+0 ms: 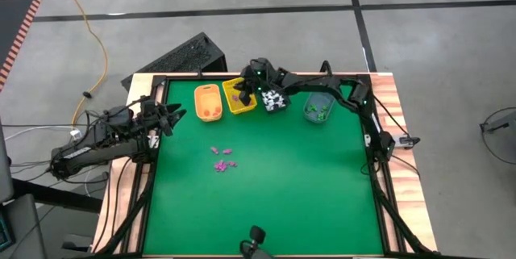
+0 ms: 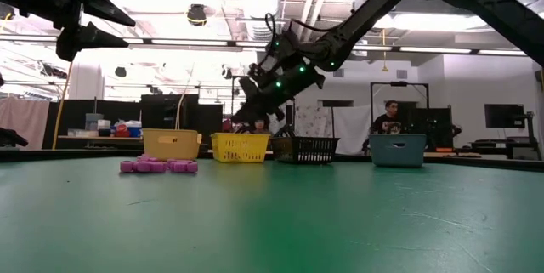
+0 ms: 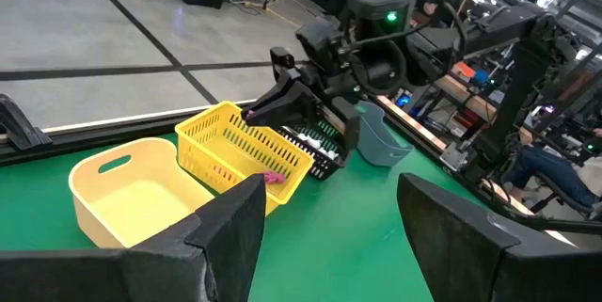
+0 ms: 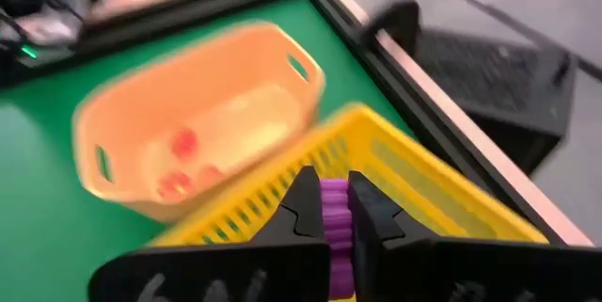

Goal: Sort Halloween decoration
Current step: Put the pink skeleton toy into the yellow bin

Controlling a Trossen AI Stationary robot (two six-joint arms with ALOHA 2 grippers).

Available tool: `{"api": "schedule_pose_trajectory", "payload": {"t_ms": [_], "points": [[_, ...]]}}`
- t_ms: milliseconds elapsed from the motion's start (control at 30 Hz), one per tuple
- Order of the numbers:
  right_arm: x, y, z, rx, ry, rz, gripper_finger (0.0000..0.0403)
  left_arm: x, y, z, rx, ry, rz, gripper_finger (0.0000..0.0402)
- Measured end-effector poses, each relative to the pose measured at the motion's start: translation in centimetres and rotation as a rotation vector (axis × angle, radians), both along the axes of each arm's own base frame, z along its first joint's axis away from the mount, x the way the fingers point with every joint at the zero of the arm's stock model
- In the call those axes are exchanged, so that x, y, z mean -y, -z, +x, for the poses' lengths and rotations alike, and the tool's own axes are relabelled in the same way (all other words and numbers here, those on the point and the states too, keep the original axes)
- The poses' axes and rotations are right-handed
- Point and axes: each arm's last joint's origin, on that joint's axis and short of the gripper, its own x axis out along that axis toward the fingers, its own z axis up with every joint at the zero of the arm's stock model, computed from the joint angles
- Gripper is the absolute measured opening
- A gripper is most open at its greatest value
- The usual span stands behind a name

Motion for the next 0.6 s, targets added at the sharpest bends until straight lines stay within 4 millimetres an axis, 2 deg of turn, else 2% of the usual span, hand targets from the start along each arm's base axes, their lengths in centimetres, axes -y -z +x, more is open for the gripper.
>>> {"api": "schedule_pose_trajectory", "payload": {"t_ms": [267,600], "points": [[1.3,0.7,-1.1,-0.066,0.029,0.040,0.0021,0.0,0.0,0.0,-0.010,-0.018,0.015,0.0231],[1.0,0.6,-0.9,-0.053,-0.073,0.012,0.0025,-0.1,0.0,0.0,-0.012,-0.024,0.018,0.0231]]}}
